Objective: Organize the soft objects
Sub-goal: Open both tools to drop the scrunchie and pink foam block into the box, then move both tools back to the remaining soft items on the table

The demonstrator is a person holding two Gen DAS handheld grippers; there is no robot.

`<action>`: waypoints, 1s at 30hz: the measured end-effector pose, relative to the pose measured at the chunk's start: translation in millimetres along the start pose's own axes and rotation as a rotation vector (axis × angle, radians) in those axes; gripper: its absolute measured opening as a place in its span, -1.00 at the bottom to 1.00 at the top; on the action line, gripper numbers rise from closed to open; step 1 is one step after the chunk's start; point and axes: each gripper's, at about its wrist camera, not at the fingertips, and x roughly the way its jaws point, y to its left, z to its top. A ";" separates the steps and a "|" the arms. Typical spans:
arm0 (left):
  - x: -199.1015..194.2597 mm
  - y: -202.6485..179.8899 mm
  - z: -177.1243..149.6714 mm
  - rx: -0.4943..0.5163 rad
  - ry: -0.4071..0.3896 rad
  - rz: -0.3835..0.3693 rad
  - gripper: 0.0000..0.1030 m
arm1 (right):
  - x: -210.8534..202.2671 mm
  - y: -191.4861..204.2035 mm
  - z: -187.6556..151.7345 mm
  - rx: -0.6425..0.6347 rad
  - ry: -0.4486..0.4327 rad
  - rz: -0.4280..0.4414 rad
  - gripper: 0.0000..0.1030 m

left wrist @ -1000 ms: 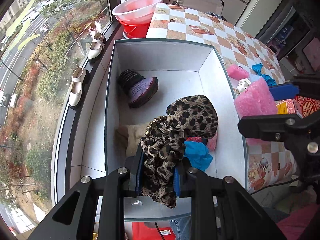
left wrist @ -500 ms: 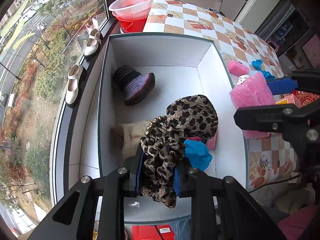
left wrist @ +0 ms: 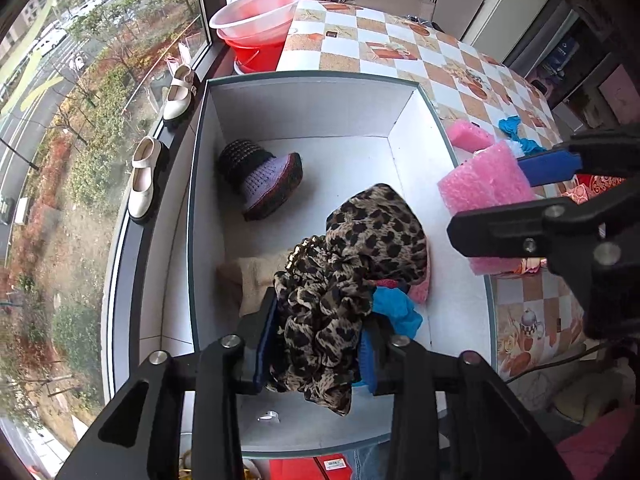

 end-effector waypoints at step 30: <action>-24.6 -55.1 57.9 0.082 0.019 -0.144 0.99 | -150.7 -158.4 -62.5 0.514 -0.180 0.053 0.99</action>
